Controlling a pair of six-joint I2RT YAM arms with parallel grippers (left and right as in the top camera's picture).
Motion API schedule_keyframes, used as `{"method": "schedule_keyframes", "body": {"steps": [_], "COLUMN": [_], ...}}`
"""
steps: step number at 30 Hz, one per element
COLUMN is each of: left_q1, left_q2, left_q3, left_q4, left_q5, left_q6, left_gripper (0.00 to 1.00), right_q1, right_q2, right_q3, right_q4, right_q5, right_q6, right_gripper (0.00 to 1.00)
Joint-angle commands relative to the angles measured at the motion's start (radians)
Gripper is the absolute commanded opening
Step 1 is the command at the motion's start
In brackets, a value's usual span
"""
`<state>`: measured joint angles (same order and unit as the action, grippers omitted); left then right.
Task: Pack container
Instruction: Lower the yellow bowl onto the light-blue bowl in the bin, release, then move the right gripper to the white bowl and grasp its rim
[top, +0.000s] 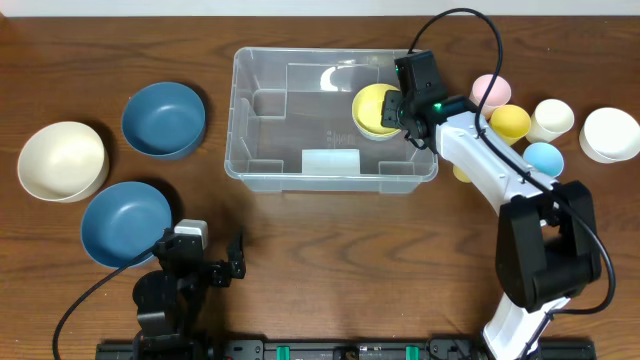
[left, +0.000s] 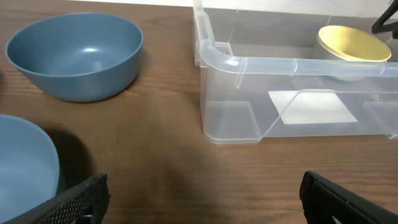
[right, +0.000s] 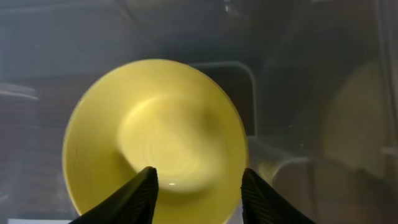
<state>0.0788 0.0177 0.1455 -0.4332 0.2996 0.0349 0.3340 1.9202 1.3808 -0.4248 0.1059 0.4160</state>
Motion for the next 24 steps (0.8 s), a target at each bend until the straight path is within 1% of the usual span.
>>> {"method": "schedule_keyframes", "body": {"steps": [1, 5, 8, 14, 17, 20, 24], "left_q1": [0.006, 0.006, 0.006, 0.006, 0.006, 0.006, 0.006], "left_q2": [-0.001, -0.001, -0.001, -0.001, -0.001, -0.001, -0.001], "left_q3": [-0.020, -0.020, -0.020, -0.020, -0.020, -0.020, -0.020], "left_q4": [-0.002, -0.002, -0.002, -0.002, -0.002, -0.002, -0.002], "left_q5": [-0.005, -0.005, -0.005, -0.005, -0.005, -0.005, -0.005], "left_q6": [0.017, 0.017, 0.017, 0.017, 0.017, 0.017, 0.017], "left_gripper": [0.98, 0.98, 0.98, 0.97, 0.98, 0.98, 0.98], "right_q1": [0.000, 0.009, 0.027, 0.080, 0.074, 0.024, -0.109], "right_q2": [0.005, 0.004, 0.004, -0.008, -0.027, -0.060, -0.120], "right_q3": [0.008, 0.056, 0.151, 0.466, 0.635, 0.742, 0.779], "right_q4": [0.002, -0.029, -0.103, -0.370, -0.542, -0.675, -0.801], "right_q5": [0.018, 0.002, -0.011, -0.016, 0.002, 0.026, 0.026], "right_q6": [-0.064, -0.117, -0.145, -0.185, -0.115, -0.046, 0.019], "right_gripper": [0.45, 0.45, 0.46, 0.47, 0.48, 0.49, 0.50]}}
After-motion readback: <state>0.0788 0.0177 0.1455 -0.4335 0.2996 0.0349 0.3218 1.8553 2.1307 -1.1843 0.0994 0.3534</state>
